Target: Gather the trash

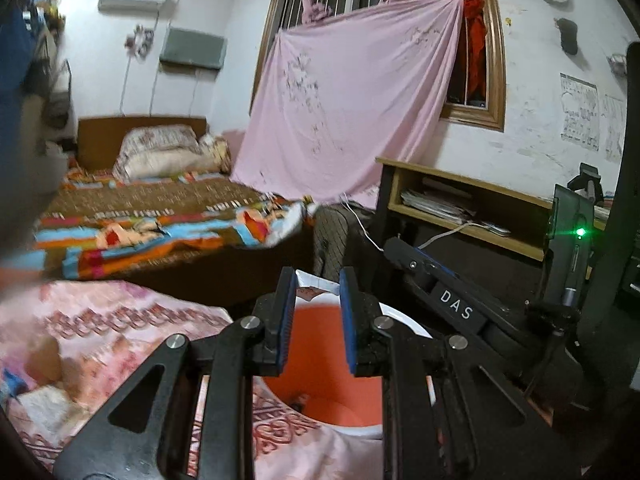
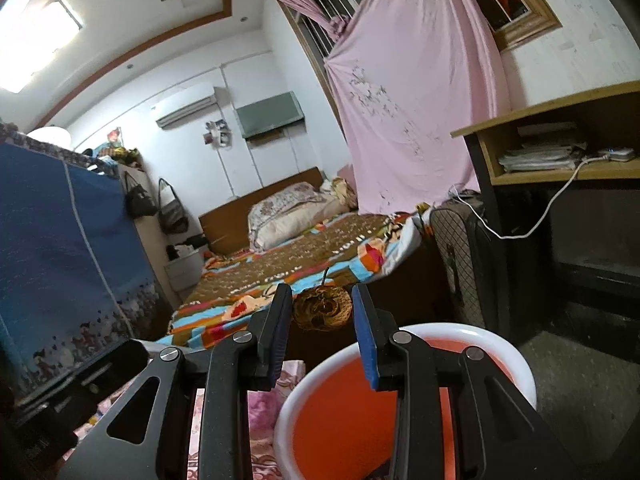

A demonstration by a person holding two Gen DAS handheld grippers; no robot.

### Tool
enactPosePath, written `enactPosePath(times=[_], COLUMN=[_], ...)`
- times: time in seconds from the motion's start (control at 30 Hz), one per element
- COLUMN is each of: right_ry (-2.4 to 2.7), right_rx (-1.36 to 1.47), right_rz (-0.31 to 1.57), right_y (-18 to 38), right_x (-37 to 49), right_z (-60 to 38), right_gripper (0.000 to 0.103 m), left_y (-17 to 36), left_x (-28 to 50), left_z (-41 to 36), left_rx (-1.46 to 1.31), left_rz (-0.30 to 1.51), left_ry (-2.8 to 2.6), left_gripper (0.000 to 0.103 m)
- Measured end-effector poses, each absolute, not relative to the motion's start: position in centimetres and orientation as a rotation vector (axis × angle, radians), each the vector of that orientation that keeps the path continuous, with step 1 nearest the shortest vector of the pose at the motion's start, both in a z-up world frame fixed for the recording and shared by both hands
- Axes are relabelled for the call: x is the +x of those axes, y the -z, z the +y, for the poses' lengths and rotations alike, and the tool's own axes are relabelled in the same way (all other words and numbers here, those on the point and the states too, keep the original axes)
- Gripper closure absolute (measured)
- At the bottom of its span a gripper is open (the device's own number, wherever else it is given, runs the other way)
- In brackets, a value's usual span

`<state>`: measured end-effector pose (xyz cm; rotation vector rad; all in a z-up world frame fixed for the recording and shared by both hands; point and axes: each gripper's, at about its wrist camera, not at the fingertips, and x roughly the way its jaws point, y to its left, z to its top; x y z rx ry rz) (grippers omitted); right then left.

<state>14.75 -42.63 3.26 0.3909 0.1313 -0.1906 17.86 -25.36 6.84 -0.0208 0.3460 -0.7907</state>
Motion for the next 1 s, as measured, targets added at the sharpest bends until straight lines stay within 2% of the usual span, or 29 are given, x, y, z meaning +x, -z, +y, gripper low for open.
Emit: enactPosePath(times=[0.6, 0.7, 1.0], right_ry=[0.218, 0.218, 0.220], right_rx=[0.453, 0.463, 0.474], right_rz=[0.215, 0.230, 0.254], right_y=[-2.4, -2.4, -2.1], right_x=[15.4, 15.5, 15.8], right_z=[-44.1, -44.1, -44.1], right_gripper=[0.074, 0.066, 0.056], left_y=[-5.0, -4.8, -4.8], left_x=[20.1, 20.1, 20.2], left_z=[-27.1, -27.2, -26.3], left_rx=[-0.076, -0.064, -0.074], left_rz=[0.535, 0.545, 0.544], left_ry=[0.805, 0.799, 0.761], left_gripper=[0.096, 0.096, 0.077])
